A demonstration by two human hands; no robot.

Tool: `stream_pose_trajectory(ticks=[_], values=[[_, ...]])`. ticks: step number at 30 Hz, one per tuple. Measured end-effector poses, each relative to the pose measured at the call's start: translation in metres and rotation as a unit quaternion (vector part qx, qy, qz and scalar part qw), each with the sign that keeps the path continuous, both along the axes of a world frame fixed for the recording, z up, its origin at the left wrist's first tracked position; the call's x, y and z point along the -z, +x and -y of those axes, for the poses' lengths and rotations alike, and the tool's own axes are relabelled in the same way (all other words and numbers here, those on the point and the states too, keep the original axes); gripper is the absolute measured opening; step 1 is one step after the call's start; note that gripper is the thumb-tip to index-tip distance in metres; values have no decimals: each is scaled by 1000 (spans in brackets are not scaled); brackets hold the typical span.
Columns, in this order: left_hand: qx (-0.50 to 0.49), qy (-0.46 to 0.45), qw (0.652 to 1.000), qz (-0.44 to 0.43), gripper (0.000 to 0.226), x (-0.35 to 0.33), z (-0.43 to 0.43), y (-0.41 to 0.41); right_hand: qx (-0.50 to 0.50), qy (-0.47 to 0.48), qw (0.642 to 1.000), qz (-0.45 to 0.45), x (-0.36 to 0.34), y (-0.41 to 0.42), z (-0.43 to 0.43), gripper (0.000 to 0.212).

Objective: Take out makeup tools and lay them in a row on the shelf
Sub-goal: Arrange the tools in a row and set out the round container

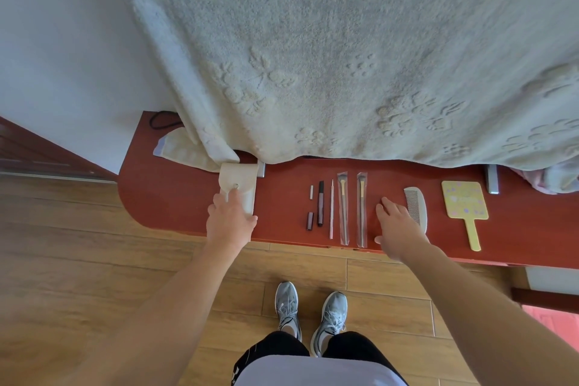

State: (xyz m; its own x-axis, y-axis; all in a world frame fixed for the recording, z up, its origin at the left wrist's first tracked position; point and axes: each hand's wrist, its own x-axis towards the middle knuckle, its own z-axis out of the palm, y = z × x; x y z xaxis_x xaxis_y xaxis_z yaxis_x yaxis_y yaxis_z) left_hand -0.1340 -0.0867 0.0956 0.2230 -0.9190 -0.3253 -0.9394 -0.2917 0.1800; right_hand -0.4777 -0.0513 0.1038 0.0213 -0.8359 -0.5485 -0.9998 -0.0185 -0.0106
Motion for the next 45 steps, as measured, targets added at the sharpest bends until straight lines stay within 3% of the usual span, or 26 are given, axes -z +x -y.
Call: stream_pose_trajectory(ticks=[10, 30, 45], values=[[-29, -41, 999, -15, 71, -6, -2, -4, 0, -1, 1000, 6, -1, 0, 0, 80], [54, -55, 996, -38, 69, -5, -11, -75, 0, -1, 1000, 15, 0, -1, 0, 80], [60, -49, 997, -18, 76, 2, -11, -82, -13, -4, 1000, 16, 2, -4, 1, 79]])
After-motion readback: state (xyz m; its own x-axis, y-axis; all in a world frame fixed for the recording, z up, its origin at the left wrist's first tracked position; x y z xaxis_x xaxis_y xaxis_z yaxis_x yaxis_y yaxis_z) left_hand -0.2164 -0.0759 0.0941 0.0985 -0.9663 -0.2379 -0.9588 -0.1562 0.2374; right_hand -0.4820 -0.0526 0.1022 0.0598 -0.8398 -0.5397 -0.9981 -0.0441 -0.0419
